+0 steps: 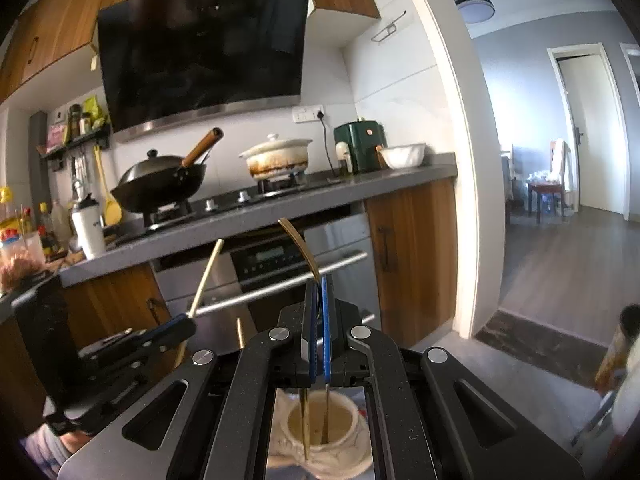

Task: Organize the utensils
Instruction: 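Lift the chopstick and gold fork and carry them over the holder, then lower the chopstick and fork into the holder cups, opening both grippers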

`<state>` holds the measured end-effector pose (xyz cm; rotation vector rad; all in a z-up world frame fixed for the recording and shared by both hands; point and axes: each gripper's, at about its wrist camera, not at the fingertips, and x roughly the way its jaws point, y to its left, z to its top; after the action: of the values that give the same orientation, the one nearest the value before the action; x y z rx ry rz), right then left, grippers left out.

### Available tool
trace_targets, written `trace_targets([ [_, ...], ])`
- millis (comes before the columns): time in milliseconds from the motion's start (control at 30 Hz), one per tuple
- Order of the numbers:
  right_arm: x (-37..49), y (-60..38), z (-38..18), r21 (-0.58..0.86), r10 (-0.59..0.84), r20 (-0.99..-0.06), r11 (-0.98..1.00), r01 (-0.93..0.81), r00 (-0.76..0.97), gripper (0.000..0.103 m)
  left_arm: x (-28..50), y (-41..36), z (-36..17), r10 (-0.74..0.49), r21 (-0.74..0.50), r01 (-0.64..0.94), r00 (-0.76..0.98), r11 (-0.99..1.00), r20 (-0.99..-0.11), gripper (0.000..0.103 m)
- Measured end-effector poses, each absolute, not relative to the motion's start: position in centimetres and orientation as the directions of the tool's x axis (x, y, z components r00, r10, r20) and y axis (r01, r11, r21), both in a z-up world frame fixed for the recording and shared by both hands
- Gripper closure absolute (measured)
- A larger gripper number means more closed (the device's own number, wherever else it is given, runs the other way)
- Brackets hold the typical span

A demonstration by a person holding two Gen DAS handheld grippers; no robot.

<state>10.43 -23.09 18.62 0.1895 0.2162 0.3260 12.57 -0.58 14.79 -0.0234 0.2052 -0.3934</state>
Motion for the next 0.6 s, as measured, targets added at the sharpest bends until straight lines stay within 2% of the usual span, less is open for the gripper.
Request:
trace_targets([
  [133,11.0,-23.1,19.2,0.215,0.316,-0.142,0.935,-0.282,0.938,0.1,14.6,-0.5,14.9,-0.378,-0.107,0.365,0.913,0.925,-0.155,0.098],
  [300,11.9,-22.7,18.2,0.184,0.275,-0.124,0.951,-0.25,0.954,0.1,16.4,-1.1,13.5,-0.337,-0.095,0.326,0.932,0.941,-0.134,0.098],
  [600,14.5,-22.8,13.6,0.231,0.299,-0.221,0.941,-0.248,0.928,0.1,16.7,-1.4,10.3,-0.325,-0.076,0.317,0.932,0.945,-0.161,0.098],
])
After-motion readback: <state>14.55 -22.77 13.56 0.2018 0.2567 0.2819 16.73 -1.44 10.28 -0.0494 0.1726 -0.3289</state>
